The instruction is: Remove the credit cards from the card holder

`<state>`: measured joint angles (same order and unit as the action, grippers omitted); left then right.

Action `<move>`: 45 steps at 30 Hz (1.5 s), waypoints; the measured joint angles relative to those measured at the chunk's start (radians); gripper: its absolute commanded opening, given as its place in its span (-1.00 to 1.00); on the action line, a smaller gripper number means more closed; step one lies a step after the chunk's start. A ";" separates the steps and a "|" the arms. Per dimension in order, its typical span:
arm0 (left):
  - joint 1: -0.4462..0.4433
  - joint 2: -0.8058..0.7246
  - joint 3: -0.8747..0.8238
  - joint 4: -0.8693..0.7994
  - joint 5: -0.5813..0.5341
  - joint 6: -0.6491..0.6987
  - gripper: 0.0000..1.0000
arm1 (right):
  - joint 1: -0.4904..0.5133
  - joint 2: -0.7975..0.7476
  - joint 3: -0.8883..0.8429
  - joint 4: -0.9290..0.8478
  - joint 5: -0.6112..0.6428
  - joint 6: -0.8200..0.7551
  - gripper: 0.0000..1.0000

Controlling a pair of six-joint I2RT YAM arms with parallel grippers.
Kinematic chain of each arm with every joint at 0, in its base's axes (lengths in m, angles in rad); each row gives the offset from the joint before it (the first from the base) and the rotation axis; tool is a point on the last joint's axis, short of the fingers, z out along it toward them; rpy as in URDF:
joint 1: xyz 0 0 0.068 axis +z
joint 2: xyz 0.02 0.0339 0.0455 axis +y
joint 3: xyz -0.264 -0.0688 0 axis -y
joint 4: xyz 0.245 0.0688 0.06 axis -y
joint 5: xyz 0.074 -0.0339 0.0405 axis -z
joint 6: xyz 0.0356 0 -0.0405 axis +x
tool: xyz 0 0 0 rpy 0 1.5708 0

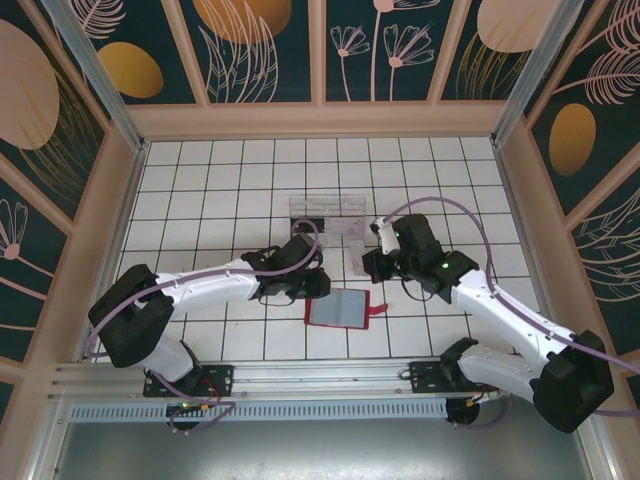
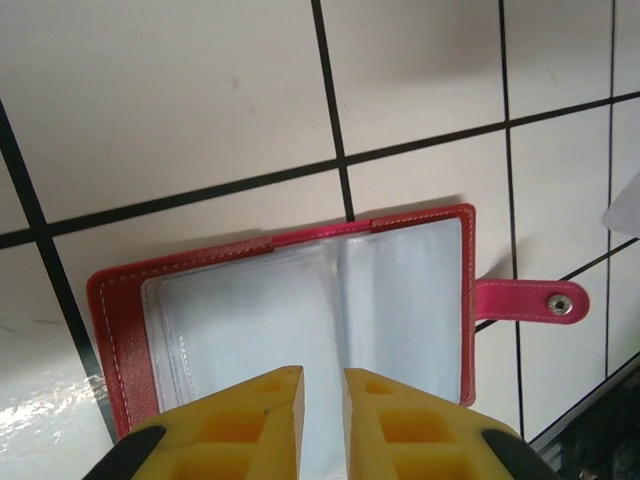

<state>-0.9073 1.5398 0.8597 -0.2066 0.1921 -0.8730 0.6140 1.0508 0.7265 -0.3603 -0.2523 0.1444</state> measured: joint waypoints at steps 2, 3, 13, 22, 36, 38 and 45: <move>0.015 -0.005 -0.008 0.010 -0.004 0.000 -0.63 | -0.001 0.002 0.025 -0.006 -0.001 -0.121 -1.00; 0.022 -0.006 -0.014 0.016 -0.007 0.000 -0.63 | -0.001 0.003 0.035 -0.011 0.002 -0.175 -1.00; 0.094 -0.054 -0.078 0.040 -0.018 0.015 -0.63 | -0.007 0.225 0.295 -0.222 0.103 -0.700 -1.00; 0.130 -0.081 -0.101 0.047 -0.018 0.051 -0.63 | -0.012 0.433 0.496 -0.417 0.140 -0.993 -1.00; 0.157 -0.075 -0.106 0.076 -0.017 0.077 -0.63 | -0.019 0.745 0.830 -0.566 0.213 -1.175 -1.00; 0.157 -0.072 -0.106 0.077 -0.017 0.077 -0.63 | -0.019 0.783 0.870 -0.576 0.222 -1.189 -1.00; 0.162 -0.071 -0.117 0.095 -0.013 0.077 -0.63 | -0.019 0.894 0.983 -0.618 0.257 -1.225 -1.00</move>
<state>-0.7456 1.4685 0.7422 -0.1112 0.1787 -0.7959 0.5949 1.9446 1.7100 -0.9779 0.0048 -1.0809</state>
